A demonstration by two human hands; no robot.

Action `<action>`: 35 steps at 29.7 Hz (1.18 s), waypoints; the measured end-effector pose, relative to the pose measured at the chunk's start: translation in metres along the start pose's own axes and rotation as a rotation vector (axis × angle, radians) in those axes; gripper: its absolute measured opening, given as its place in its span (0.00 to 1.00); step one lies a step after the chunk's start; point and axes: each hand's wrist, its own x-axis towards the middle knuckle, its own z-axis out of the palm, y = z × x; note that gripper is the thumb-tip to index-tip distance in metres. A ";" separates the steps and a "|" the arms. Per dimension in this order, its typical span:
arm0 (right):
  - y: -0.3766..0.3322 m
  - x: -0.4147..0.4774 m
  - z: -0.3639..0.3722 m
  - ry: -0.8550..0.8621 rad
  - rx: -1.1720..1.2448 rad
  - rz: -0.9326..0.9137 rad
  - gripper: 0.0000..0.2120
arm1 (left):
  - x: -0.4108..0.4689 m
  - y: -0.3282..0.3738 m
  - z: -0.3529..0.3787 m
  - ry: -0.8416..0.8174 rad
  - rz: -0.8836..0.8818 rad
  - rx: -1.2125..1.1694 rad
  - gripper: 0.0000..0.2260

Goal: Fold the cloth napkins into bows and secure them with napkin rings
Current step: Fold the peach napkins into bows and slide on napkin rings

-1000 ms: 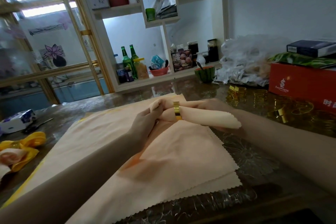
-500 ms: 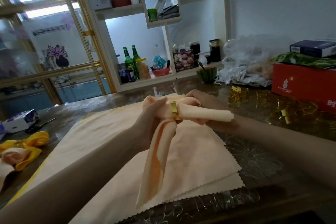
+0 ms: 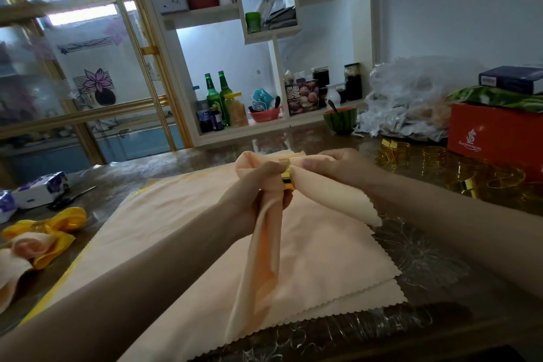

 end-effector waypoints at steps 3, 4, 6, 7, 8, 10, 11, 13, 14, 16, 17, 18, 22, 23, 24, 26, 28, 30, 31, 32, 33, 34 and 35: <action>-0.006 0.007 0.001 -0.012 -0.069 0.177 0.16 | -0.003 0.005 -0.002 -0.090 0.030 -0.009 0.12; -0.005 0.008 0.002 -0.001 -0.076 0.199 0.18 | -0.003 0.007 -0.003 -0.119 0.049 0.001 0.15; -0.003 0.005 0.005 0.025 -0.057 0.223 0.18 | -0.003 0.009 -0.005 -0.160 0.083 0.026 0.20; -0.002 0.003 0.006 0.037 -0.056 0.203 0.19 | -0.002 0.009 -0.006 -0.174 0.097 0.039 0.19; 0.000 0.001 0.007 0.050 -0.045 0.166 0.18 | -0.002 0.009 -0.005 -0.185 0.099 0.056 0.17; 0.000 -0.001 0.009 0.077 -0.004 0.105 0.14 | -0.003 0.008 -0.001 -0.176 0.075 0.120 0.19; -0.002 -0.002 0.011 0.090 0.015 0.088 0.12 | -0.002 0.006 0.000 -0.150 0.061 0.161 0.22; -0.003 -0.004 0.011 0.103 0.029 0.062 0.11 | 0.000 0.002 0.004 -0.082 0.066 0.215 0.23; -0.001 -0.004 0.011 0.111 0.030 0.048 0.09 | 0.001 0.001 0.005 -0.057 0.080 0.223 0.21; 0.000 -0.005 0.011 0.120 0.038 0.045 0.06 | 0.002 0.001 0.003 -0.033 0.102 0.224 0.17; 0.001 -0.005 0.011 0.122 0.066 0.055 0.06 | 0.002 0.001 0.001 -0.033 0.108 0.228 0.15; 0.002 -0.004 0.012 0.121 0.123 0.076 0.06 | 0.003 0.002 -0.001 -0.042 0.111 0.233 0.13; 0.001 -0.002 0.010 0.061 0.327 0.168 0.10 | -0.001 0.009 -0.007 -0.166 0.077 0.235 0.11; 0.001 -0.002 0.008 0.058 0.334 0.183 0.16 | -0.002 0.009 -0.010 -0.195 0.060 0.250 0.13; 0.001 -0.001 0.007 0.068 0.335 0.199 0.21 | -0.003 0.009 -0.011 -0.215 0.046 0.264 0.15; 0.003 0.000 0.007 0.117 0.299 0.210 0.23 | -0.005 0.006 -0.011 -0.248 0.038 0.262 0.17; 0.004 -0.001 0.009 0.171 0.198 0.150 0.21 | -0.005 0.000 -0.006 -0.252 0.052 0.247 0.16; 0.006 -0.001 0.011 0.207 0.119 0.034 0.18 | -0.003 -0.005 -0.001 -0.185 0.073 0.262 0.14; 0.004 -0.002 0.011 0.217 0.105 -0.012 0.16 | -0.002 -0.006 -0.001 -0.151 0.084 0.275 0.13; 0.004 -0.003 0.011 0.222 0.096 -0.035 0.16 | 0.000 -0.005 -0.001 -0.138 0.086 0.288 0.13; 0.004 -0.002 0.009 0.220 0.077 -0.029 0.16 | 0.000 -0.004 -0.002 -0.147 0.074 0.303 0.13; 0.004 0.000 0.007 0.206 0.054 0.002 0.18 | 0.000 -0.002 -0.003 -0.170 0.056 0.329 0.12; 0.004 0.000 0.003 0.179 0.032 0.047 0.20 | 0.000 0.001 -0.004 -0.196 0.036 0.363 0.11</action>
